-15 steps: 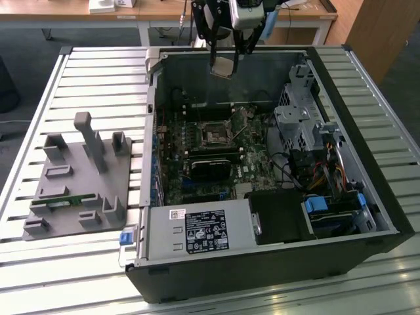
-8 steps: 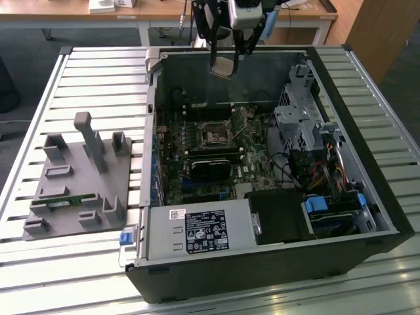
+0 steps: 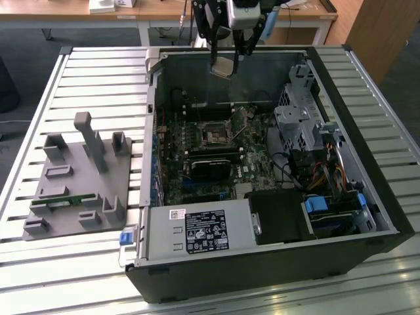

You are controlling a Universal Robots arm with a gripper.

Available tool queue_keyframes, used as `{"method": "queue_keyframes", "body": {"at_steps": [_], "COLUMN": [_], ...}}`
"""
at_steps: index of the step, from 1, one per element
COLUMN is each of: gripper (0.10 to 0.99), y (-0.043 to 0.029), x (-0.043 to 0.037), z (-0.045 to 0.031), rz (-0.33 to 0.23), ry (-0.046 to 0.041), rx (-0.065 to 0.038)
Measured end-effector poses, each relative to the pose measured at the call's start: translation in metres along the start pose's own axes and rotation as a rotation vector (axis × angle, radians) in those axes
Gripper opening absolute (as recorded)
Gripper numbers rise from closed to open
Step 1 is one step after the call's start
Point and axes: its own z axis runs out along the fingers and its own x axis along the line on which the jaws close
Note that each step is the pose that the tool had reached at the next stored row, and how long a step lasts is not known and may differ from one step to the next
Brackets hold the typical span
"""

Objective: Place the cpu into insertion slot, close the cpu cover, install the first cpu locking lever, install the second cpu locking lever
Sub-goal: 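Place the cpu into insertion slot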

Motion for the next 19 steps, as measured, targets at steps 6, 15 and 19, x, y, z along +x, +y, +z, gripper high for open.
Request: {"method": "queue_keyframes", "body": {"at_steps": [6, 15, 19], "gripper": [0.529, 0.529, 0.529], "y": [-0.0002, -0.0002, -0.0002], "x": [0.0003, 0.0003, 0.0003], "z": [0.0, 0.0003, 0.0004], "rz": [0.04, 0.137, 0.176], "ry": [-0.0035, -0.0122, -0.0158], "rx": [-0.001, -0.002, -0.003]}}
